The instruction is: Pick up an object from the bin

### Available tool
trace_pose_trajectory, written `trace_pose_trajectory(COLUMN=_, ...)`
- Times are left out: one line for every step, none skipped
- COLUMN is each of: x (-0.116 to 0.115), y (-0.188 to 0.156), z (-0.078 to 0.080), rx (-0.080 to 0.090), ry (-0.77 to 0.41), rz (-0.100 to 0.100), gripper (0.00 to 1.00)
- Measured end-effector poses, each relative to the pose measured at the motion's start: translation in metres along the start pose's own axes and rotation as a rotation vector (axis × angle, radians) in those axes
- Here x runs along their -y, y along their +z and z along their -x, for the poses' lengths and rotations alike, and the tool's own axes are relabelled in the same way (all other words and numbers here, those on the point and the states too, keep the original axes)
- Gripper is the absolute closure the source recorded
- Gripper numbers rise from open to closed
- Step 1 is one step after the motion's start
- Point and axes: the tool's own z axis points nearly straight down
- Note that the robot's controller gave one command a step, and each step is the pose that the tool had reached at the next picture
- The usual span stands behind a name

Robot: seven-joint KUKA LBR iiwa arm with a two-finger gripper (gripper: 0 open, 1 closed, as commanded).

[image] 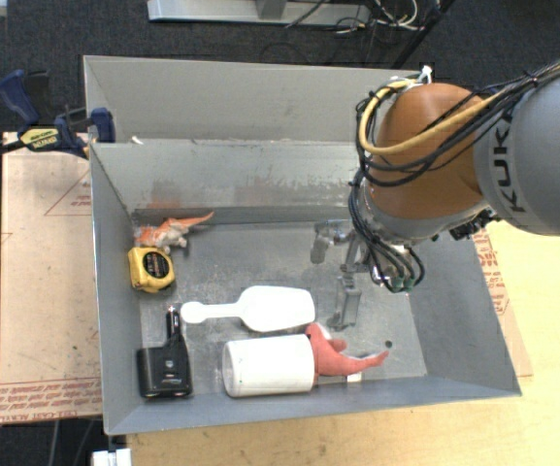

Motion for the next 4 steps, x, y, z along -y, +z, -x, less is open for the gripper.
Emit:
trace_pose_trajectory(x=0.0, y=-0.004, z=0.002, rx=0.008, ry=0.002, rz=0.0, gripper=1.0)
trace_pose_trajectory(x=0.0, y=-0.004, z=0.002, rx=0.008, ry=0.003, rz=0.001, gripper=0.0)
trace_pose_trajectory(x=0.0, y=-0.004, z=0.002, rx=0.008, ry=0.003, rz=0.001, gripper=0.0)
trace_pose_trajectory(x=0.001, y=0.037, z=0.002, rx=0.017, ry=-0.045, rz=0.001, gripper=0.0)
